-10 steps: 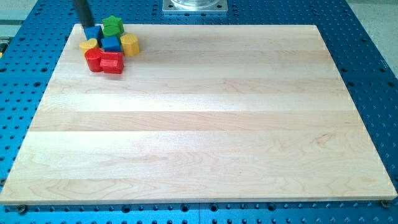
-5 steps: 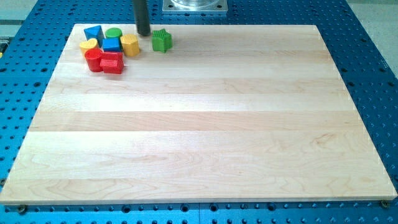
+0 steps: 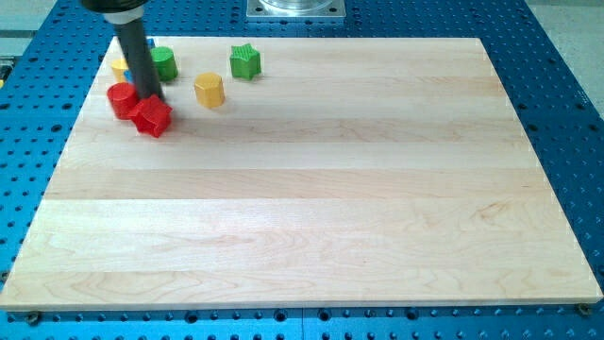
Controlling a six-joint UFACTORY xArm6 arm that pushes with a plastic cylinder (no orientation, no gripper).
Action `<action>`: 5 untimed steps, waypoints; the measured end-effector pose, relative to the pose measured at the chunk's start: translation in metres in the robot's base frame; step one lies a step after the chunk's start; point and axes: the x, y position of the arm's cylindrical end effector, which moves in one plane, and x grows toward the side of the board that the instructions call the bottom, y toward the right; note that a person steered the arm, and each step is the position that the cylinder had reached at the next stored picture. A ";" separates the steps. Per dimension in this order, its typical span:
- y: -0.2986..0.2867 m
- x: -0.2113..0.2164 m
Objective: Form a horizontal line with blue and green blocks
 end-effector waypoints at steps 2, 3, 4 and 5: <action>-0.027 0.003; -0.053 0.003; -0.040 -0.009; 0.034 -0.025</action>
